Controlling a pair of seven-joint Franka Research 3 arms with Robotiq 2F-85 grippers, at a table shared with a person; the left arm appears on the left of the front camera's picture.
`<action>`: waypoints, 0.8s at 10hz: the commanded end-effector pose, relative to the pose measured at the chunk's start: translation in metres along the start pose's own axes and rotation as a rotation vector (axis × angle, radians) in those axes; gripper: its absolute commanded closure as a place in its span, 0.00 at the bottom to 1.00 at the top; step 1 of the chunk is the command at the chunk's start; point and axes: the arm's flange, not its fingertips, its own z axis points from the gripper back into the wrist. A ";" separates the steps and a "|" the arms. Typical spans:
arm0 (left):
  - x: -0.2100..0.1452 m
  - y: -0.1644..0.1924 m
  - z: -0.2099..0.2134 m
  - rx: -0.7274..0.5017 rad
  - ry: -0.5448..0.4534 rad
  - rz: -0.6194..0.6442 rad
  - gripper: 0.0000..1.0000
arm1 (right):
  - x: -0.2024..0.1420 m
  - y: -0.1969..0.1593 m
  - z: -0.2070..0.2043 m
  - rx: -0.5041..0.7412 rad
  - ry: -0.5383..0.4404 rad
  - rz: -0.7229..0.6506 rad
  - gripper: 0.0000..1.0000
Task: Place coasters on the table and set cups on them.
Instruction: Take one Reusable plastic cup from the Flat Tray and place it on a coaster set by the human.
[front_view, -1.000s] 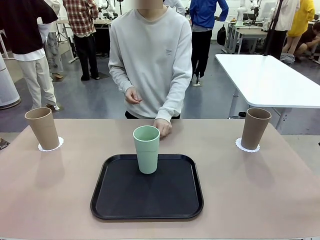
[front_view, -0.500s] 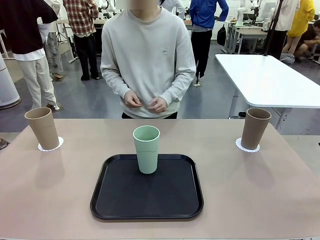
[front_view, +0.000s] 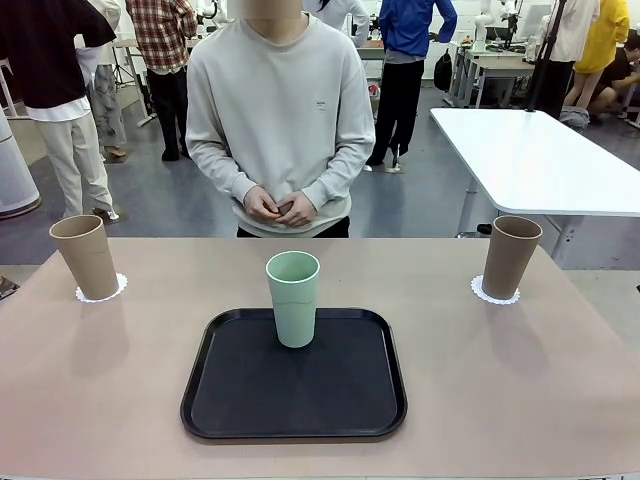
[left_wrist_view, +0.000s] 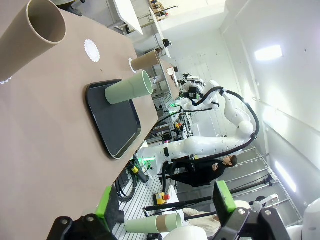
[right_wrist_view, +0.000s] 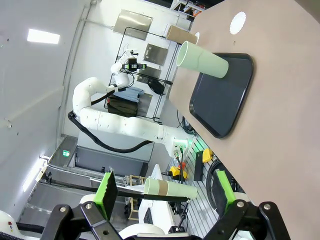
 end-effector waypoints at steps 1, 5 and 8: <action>0.000 -0.002 0.001 -0.006 -0.002 -0.006 0.00 | -0.002 -0.002 -0.001 0.011 -0.001 0.001 0.00; 0.000 -0.002 0.001 -0.006 -0.002 -0.006 0.00 | -0.002 -0.002 -0.001 0.011 -0.001 0.001 0.00; 0.000 -0.002 0.001 -0.006 -0.002 -0.006 0.00 | -0.002 -0.002 -0.001 0.011 -0.001 0.001 0.00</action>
